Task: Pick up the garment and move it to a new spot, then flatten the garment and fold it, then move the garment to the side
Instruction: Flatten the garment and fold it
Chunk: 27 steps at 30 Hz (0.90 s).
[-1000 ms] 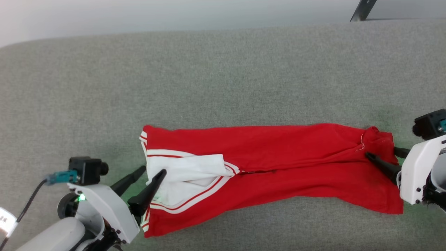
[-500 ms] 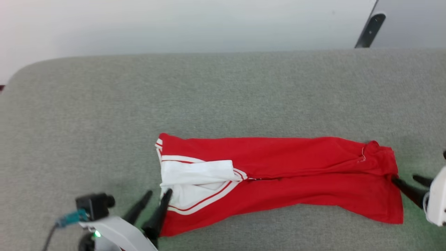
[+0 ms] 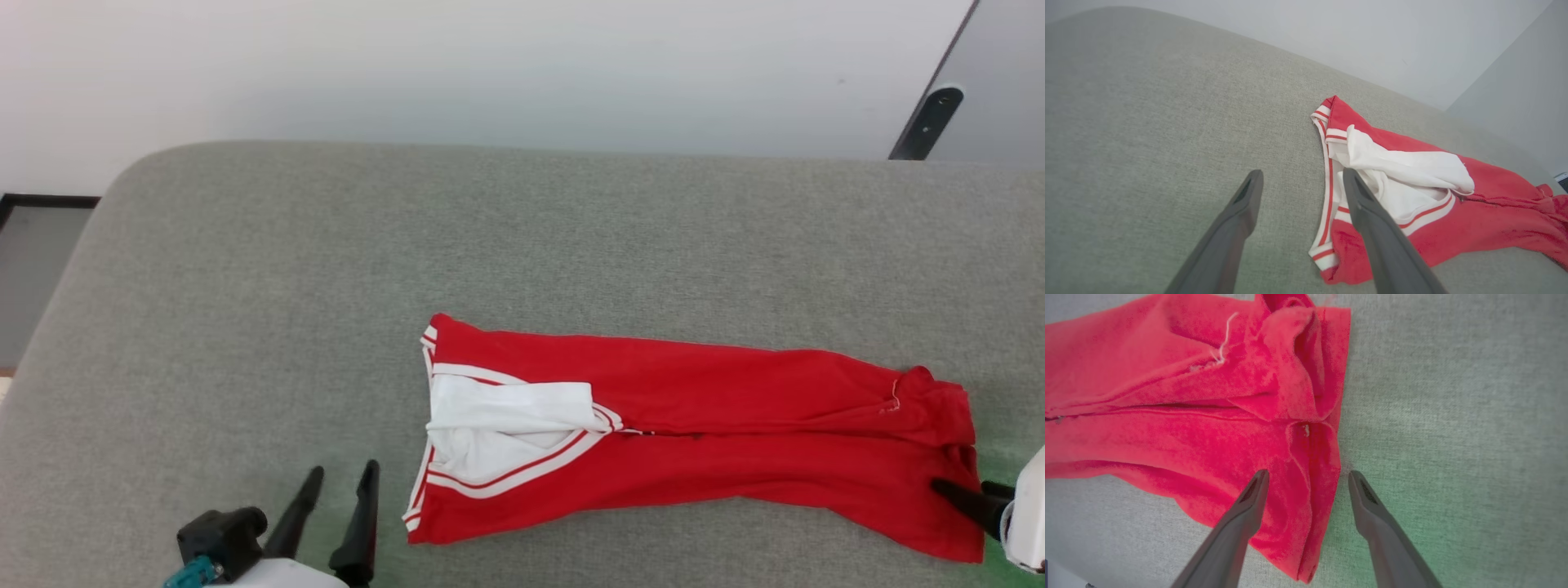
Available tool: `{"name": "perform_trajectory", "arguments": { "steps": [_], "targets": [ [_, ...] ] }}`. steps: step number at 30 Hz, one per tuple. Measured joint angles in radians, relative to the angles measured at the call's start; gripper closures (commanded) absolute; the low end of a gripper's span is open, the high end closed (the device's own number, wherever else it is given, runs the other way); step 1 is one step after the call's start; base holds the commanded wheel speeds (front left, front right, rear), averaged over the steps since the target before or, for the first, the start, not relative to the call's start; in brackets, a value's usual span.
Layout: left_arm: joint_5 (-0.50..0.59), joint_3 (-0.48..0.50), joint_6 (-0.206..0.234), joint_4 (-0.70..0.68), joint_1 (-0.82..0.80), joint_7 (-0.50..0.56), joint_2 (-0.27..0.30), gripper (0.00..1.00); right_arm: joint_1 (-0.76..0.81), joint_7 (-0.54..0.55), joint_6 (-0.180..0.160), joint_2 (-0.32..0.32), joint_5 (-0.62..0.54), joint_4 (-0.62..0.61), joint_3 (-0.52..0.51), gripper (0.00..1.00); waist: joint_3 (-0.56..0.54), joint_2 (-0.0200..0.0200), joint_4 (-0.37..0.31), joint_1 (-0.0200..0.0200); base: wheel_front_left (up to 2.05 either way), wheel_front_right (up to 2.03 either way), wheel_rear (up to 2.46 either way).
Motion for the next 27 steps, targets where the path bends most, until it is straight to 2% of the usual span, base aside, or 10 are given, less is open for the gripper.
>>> {"name": "perform_trajectory", "arguments": {
  "steps": [7,12,19,27],
  "targets": [
    [0.284,0.13,0.008,-0.017,0.034,0.0,-0.072,0.0,-0.041,0.091,0.0,0.049,-0.038,0.051,-0.028,0.0,-0.004,0.0,0.013,0.0,0.0,0.0,0.0],
    [0.461,0.194,-0.011,-0.043,0.05,0.0,-0.12,0.0,-0.091,0.151,0.0,0.081,-0.075,0.091,-0.05,0.0,-0.003,0.0,0.019,0.0,0.0,0.0,0.0],
    [0.594,0.246,-0.055,-0.052,0.061,0.0,-0.176,0.0,-0.161,0.232,0.0,0.11,-0.185,0.151,-0.081,0.0,-0.001,0.0,0.033,0.0,0.0,0.0,0.0],
    [0.659,0.283,-0.109,-0.037,0.044,0.0,-0.24,0.0,-0.218,0.284,0.0,0.135,-0.318,0.193,-0.146,0.0,0.028,0.0,0.051,0.0,0.0,0.0,0.0]
  ]
}}
